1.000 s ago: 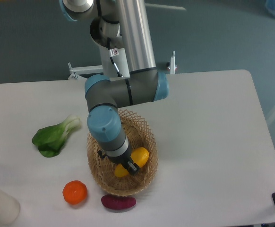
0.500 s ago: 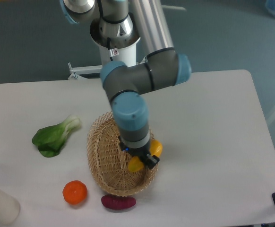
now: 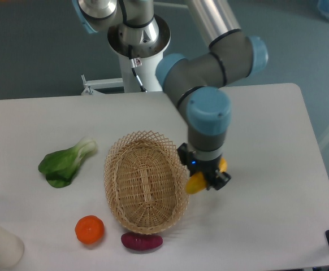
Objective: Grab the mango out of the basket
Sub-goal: 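Carry the mango away from the basket and hold it above the table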
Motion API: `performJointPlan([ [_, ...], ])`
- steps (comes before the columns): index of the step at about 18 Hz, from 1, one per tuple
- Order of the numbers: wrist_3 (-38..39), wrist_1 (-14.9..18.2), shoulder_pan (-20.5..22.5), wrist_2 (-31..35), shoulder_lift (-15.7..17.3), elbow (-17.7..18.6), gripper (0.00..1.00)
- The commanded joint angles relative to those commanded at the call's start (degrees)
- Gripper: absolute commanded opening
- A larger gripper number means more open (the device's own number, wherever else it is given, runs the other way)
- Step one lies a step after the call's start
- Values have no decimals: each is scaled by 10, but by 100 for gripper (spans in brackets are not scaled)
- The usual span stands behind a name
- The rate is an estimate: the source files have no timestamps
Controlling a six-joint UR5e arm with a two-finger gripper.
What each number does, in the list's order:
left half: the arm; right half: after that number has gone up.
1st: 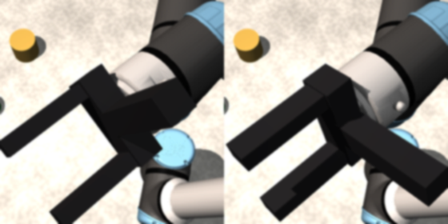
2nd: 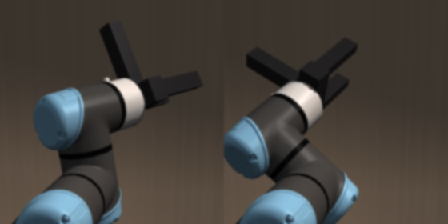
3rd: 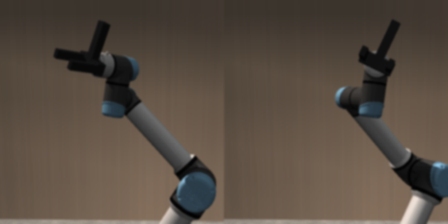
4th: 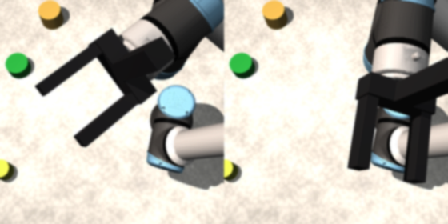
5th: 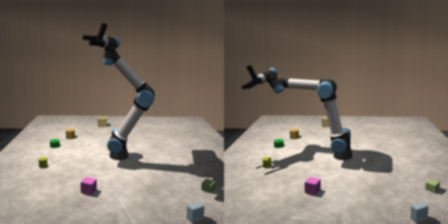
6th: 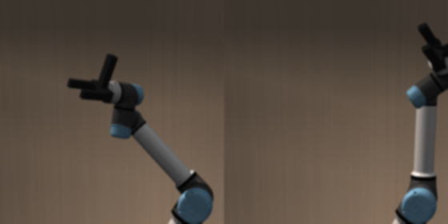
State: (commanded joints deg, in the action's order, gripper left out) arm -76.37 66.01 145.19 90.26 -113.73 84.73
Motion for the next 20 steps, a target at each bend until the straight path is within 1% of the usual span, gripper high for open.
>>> performJointPlan([
  [2,-14,0,15,-1,-4,-9,27],
  [5,-16,0,34,-11,-11,-21,27],
  [8,-44,-1,45,-13,-21,-36,28],
  [12,-86,0,62,-15,-25,-40,28],
  [20,-127,0,81,-38,-25,-41,28],
])
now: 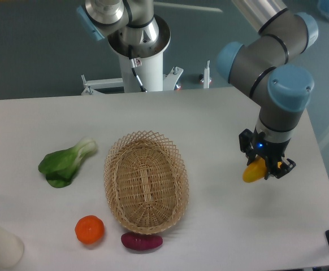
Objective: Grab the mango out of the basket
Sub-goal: 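Carry the mango away from the basket and hold it above the table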
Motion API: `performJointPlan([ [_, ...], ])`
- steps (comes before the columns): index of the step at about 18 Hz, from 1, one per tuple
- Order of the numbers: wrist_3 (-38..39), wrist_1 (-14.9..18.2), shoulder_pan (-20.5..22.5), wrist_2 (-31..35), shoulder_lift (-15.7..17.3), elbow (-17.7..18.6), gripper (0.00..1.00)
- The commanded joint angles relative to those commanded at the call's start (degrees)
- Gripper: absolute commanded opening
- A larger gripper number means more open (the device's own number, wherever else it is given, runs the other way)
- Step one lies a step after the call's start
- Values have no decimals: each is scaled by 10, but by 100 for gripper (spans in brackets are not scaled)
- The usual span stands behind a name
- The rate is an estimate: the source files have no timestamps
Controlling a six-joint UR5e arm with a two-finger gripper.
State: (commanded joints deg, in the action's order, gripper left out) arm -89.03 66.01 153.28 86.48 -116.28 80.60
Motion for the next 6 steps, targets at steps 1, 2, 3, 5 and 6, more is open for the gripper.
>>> performJointPlan([
  [1,-1,0,0,0,0,1,28],
  [2,-1,0,1,0,0,2,29],
  [3,-1,-1,1,0,0,3,29],
  [5,-1,-1,2,0,0,3,29],
  [6,-1,-1,2,0,0,4,29],
])
